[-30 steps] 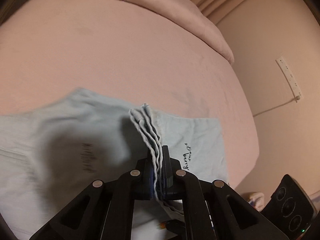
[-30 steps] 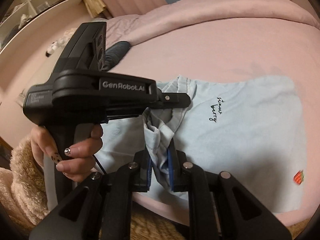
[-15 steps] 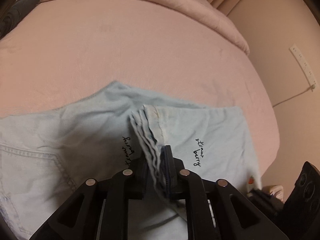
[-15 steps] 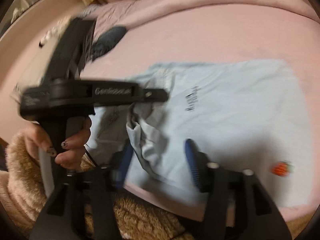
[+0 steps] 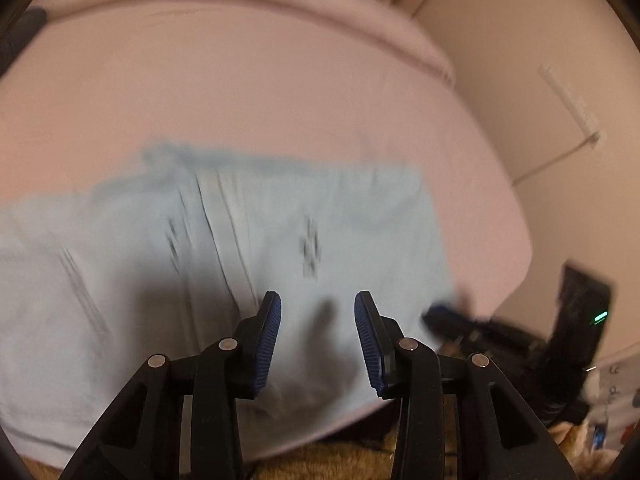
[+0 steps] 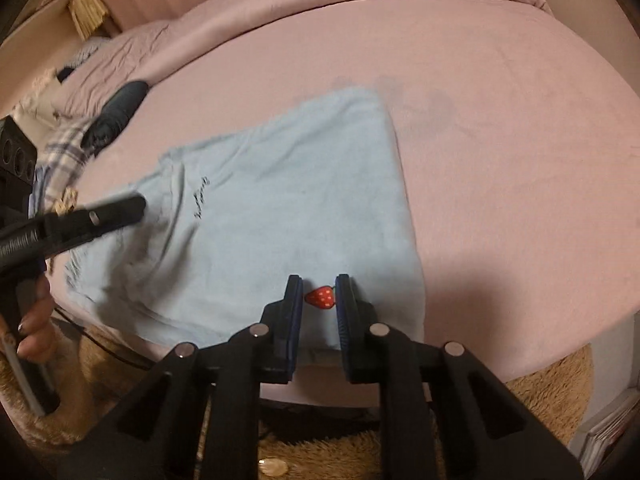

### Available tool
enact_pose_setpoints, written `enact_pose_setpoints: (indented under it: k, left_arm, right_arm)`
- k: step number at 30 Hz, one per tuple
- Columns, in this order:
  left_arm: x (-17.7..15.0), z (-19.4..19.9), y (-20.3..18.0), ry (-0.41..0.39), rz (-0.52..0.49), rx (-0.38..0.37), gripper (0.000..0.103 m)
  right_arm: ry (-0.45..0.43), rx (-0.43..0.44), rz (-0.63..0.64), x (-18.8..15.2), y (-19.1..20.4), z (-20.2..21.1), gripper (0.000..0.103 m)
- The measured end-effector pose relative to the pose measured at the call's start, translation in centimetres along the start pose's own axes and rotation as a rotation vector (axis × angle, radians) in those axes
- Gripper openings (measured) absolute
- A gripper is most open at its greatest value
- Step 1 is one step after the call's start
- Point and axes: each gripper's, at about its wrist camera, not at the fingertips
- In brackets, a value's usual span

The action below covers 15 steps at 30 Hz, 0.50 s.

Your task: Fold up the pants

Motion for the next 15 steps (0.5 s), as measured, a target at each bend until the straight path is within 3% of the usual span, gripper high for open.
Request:
enact_pose_setpoints:
  k: [1, 3, 5, 7, 10, 15]
  left_arm:
    - [-0.6, -0.7, 0.1, 0.026, -0.006, 0.039, 0.036]
    - [-1.5, -1.3, 0.2, 0.007, -0.035, 0.112, 0.026]
    - [-2.0, -1.0, 0.2, -0.006, -0.044, 0.17, 0.021]
    - [-2.2, -0.8, 0.5, -0.01, -0.035, 0.191, 0.02]
    - [-2.7, -0.1, 1.4, -0.028, -0.02, 0.23, 0.009]
    - [-3.2, 0.7, 3.2, -0.035, 0.073, 0.17, 0.008]
  right_arm:
    - [0.005, -0.004, 0.002, 0.0, 0.0, 0.2, 0.016]
    - [0.012, -0.004, -0.014, -0.2, -0.6, 0.1, 0.013]
    - [0.011, 0.001, -0.02, -0.3, -0.6, -0.4, 0.012]
    - [0.005, 0.01, -0.023, -0.3, -1.2, -0.2, 0.012]
    - [0.004, 0.012, -0.024, -0.3, -0.9, -0.7, 0.011]
    - [-0.002, 0.003, -0.014, -0.5, -0.8, -0.5, 0.011]
Point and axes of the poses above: each gripper's, at about its wrist camera, not at the fingertips, and z roughly against the way its jaws point, y to its left, x to its top, and after that the axes turned 2 degrees about -y, right-handed
